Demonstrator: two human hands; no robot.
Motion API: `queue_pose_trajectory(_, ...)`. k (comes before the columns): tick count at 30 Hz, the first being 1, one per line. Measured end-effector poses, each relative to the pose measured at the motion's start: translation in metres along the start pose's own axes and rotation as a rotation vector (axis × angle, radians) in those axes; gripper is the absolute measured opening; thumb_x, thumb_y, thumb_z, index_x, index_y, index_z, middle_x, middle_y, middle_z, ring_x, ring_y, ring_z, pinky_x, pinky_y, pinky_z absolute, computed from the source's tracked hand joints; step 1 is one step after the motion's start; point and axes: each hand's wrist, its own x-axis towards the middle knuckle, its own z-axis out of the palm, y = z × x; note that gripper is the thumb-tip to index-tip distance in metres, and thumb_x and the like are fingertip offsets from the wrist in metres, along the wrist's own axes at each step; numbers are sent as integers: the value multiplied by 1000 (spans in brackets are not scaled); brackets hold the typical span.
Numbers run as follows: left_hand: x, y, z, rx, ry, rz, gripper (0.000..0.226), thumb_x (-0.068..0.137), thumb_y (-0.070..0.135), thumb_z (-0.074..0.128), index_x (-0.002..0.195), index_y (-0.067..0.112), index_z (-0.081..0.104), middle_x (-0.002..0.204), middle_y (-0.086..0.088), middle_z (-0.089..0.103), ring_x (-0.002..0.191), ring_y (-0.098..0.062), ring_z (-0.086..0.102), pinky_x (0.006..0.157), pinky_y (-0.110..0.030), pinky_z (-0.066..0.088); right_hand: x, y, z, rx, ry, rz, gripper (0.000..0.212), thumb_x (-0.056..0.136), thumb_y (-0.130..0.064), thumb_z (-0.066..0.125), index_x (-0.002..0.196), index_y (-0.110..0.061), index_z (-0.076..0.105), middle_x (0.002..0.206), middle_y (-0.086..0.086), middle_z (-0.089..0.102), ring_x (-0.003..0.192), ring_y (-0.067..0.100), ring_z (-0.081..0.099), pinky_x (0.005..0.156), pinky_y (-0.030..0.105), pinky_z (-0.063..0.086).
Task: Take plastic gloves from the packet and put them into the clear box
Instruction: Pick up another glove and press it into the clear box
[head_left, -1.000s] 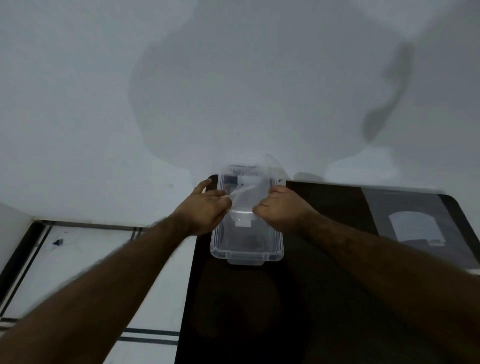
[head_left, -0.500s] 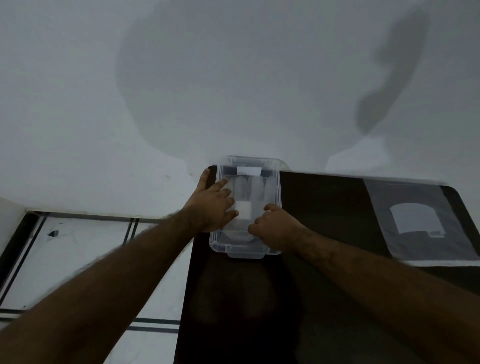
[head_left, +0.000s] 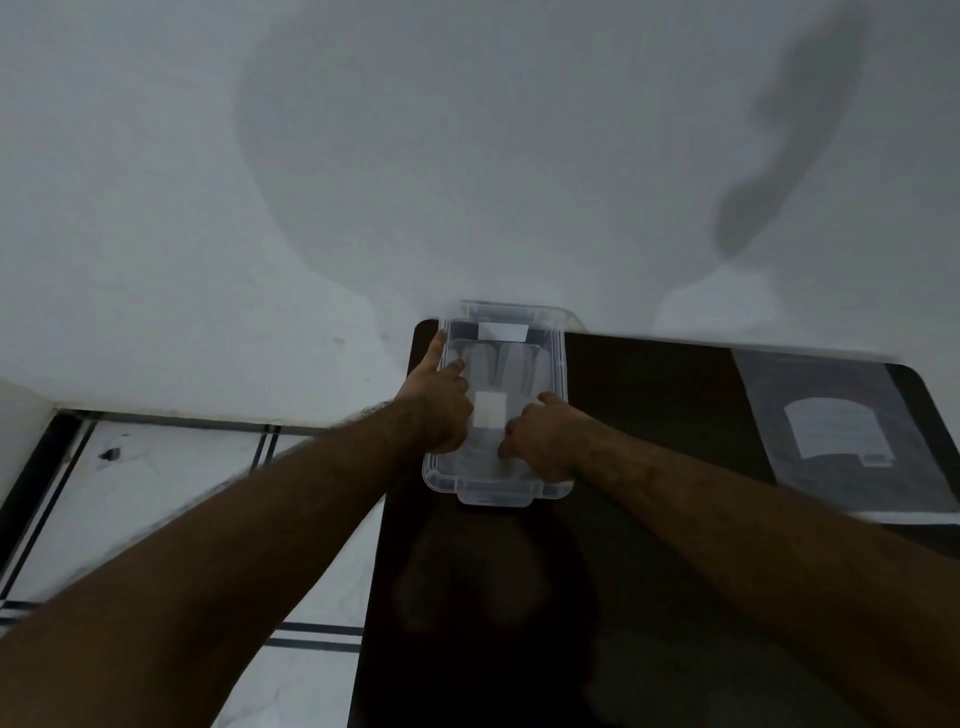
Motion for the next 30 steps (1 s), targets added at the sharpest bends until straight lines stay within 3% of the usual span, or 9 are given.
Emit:
queue_pose_trajectory(7,2,11,0,27,59,-59,54,102,50,50,144,19,64,155,-10,59,161,-37,24,119,-77,-18,0,0,1,46,-102,50,67,99,-40,64,160,-42,36,167,0,39,154,33,34,124,71,1)
queue_pose_trajectory(10,6,16,5,-25,67,5,49,101,48,54,141,22,65,148,-6,64,158,-33,33,120,-76,-17,2,1,5,39,-27,43,63,98,-40,63,157,-37,42,160,1,48,150,30,41,123,71,-4)
queue_pose_trajectory(14,5,20,12,-68,46,-5,42,98,48,59,129,22,72,130,-1,75,147,-32,48,122,-76,-11,3,3,5,22,21,77,57,101,-42,60,155,-30,46,148,3,60,143,30,51,124,70,-4)
queue_pose_trajectory(19,5,18,10,-94,72,-27,38,94,47,66,123,22,74,122,0,77,141,-31,53,122,-75,-17,3,2,1,-7,36,91,53,102,-38,60,153,-28,49,146,5,62,144,32,50,125,68,-3)
queue_pose_trajectory(24,12,12,9,-111,92,-42,45,94,46,65,131,20,69,130,-2,73,143,-31,52,124,-77,-9,4,0,0,-24,135,54,49,102,-36,60,150,-29,52,141,7,61,138,33,53,126,69,4)
queue_pose_trajectory(28,16,11,11,-110,77,-66,50,95,50,65,136,22,69,147,-9,65,155,-37,37,125,-75,-8,4,-2,1,-27,98,5,48,103,-30,59,150,-32,52,137,5,64,134,32,56,125,70,0)
queue_pose_trajectory(30,14,11,9,-79,69,-63,46,95,48,66,133,22,72,142,-8,69,152,-36,43,124,-75,-10,4,0,1,-22,91,-7,47,102,-27,61,148,-32,54,136,4,65,132,32,58,126,70,1)
